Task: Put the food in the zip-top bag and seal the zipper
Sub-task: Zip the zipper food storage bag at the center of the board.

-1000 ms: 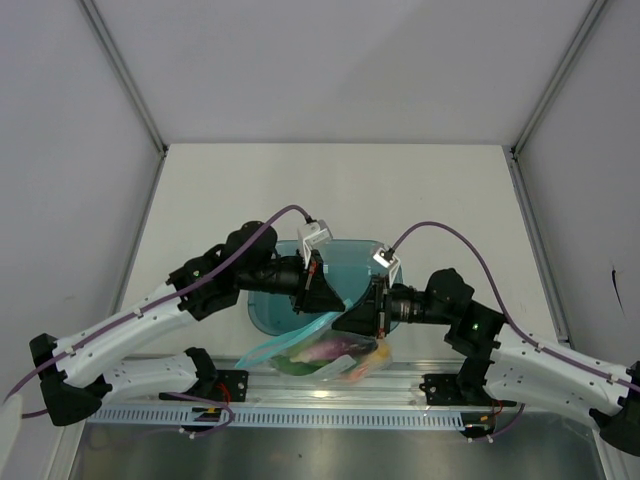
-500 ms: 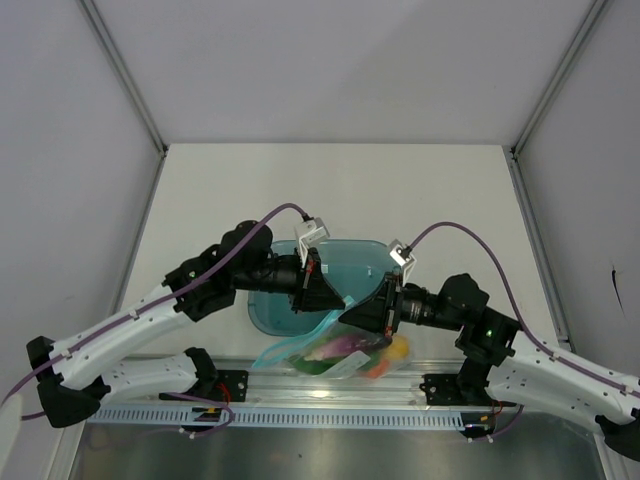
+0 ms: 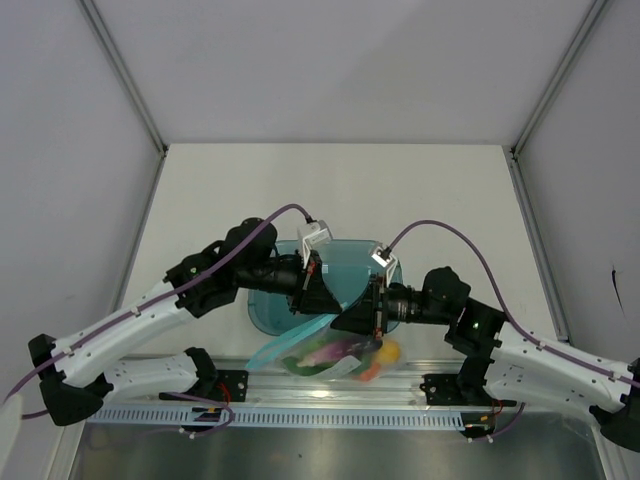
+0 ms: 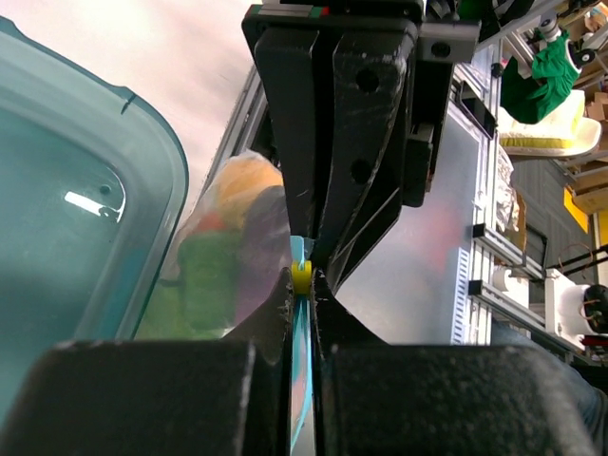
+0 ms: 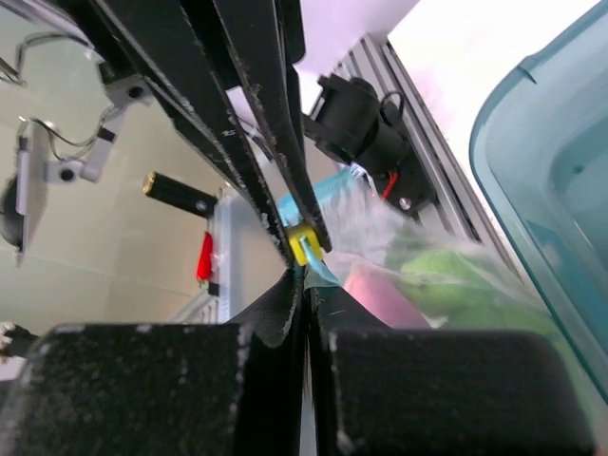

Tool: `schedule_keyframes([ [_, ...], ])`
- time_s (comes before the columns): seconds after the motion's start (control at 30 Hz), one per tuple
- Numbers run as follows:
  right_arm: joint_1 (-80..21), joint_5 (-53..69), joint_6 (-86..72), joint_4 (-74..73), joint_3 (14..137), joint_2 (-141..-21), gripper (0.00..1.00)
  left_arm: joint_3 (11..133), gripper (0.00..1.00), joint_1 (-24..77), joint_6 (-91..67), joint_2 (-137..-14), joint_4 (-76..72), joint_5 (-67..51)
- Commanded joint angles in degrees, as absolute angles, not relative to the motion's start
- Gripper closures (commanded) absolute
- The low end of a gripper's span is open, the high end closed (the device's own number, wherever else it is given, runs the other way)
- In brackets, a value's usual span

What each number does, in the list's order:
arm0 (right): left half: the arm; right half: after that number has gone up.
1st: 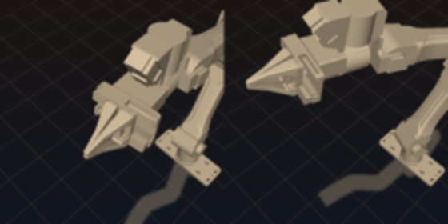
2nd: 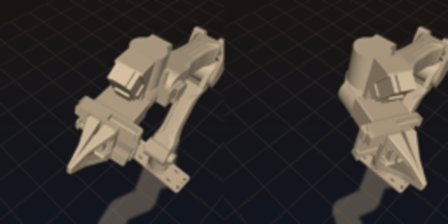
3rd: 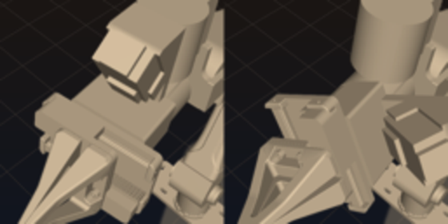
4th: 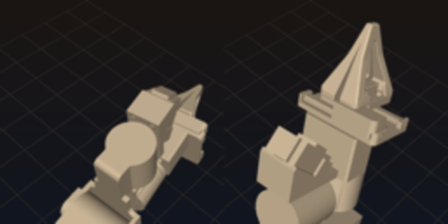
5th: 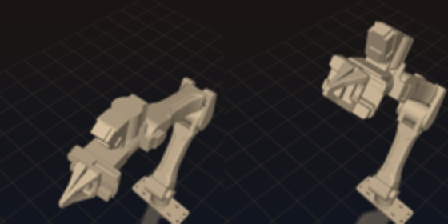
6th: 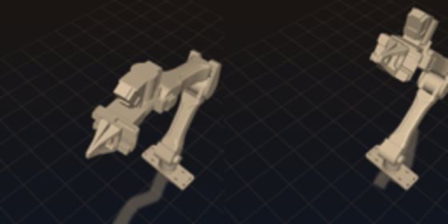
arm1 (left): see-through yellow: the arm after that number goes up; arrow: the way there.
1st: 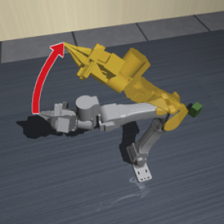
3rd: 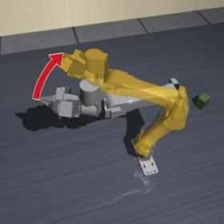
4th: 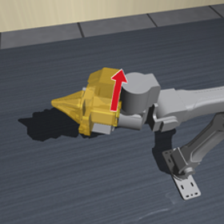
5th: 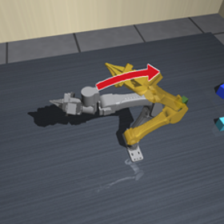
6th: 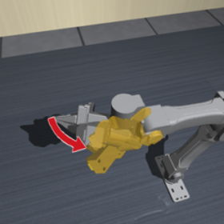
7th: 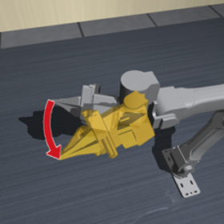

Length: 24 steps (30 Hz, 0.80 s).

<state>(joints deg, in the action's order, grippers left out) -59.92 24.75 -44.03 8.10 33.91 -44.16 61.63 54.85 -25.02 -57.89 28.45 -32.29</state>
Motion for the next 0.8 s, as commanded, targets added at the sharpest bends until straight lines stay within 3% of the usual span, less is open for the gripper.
schedule_keyframes([
  [0.0, -60.38, 27.86, -39.83, 6.70, 38.58, -45.70, 1.00, 65.30, 1.00, 54.93, -25.31, -58.97, 27.16, -34.80],
  [0.13, -60.38, 29.79, -35.26, 0.89, 39.11, -46.93, 0.99, 63.29, 0.99, 54.93, -24.44, -59.50, 26.55, -36.38],
  [0.6, -59.77, 33.13, -25.76, -9.93, 44.12, -49.40, 0.66, 61.09, 0.99, 54.32, -20.31, -58.98, 27.34, -40.07],
  [0.77, -56.96, 36.73, -24.61, -9.76, 44.03, -49.13, 0.64, 59.68, 1.00, 53.79, -19.86, -58.89, 26.37, -41.92],
])
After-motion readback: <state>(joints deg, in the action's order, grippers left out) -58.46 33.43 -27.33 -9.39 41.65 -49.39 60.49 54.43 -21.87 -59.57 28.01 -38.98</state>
